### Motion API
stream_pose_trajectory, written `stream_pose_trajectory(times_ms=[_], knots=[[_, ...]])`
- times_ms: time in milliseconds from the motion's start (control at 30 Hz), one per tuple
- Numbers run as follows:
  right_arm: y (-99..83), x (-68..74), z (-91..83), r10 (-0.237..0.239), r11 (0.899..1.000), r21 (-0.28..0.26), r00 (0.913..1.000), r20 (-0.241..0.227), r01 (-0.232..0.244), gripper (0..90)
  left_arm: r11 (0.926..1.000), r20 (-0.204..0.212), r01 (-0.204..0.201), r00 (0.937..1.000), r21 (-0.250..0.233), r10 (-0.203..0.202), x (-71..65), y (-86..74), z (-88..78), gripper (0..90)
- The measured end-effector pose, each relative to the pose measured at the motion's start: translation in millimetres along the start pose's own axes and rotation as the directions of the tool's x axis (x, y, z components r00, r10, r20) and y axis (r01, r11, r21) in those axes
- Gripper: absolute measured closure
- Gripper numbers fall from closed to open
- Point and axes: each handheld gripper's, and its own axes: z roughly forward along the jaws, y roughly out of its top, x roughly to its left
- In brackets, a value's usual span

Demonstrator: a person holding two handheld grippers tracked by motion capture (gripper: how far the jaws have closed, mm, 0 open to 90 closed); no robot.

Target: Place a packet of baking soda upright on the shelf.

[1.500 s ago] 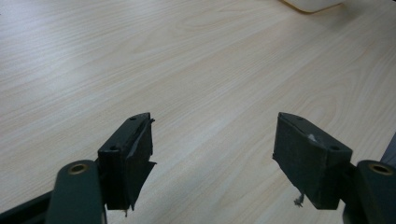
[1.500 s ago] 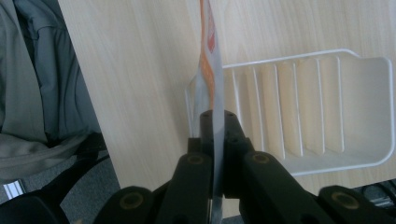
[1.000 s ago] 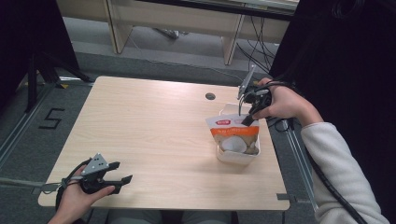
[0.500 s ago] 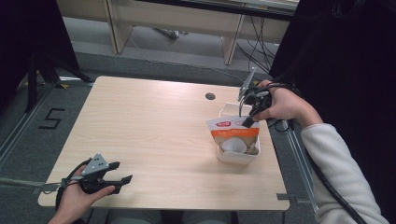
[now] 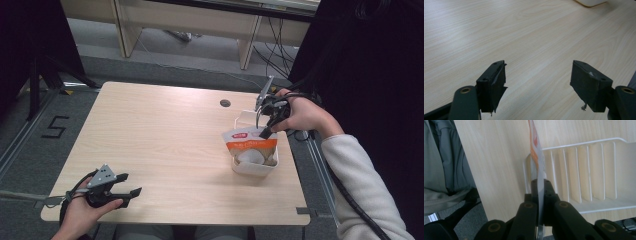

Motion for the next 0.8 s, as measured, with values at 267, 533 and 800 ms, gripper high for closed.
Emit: stream_pose_trajectory(times_ms=[267,533,800], knots=[[-6.5,-2.6,4.2,-0.016,1.000,-0.027,0.9999,0.002,0.016,90.0,0.9999,-0.001,0.017,0.9999,-0.002,-0.017,-0.8,-0.3,0.1,27.5],[-15.6,-4.7,14.5,0.003,1.000,-0.015,1.0000,-0.004,-0.003,90.0,1.0000,0.000,0.010,1.0000,0.001,-0.010,-0.7,-0.1,0.4,27.5],[-22.3,-9.8,30.5,0.027,1.000,0.015,0.9995,-0.014,-0.027,90.0,0.9999,0.001,0.016,0.9999,-0.002,-0.016,-1.2,-0.3,1.0,27.5]])
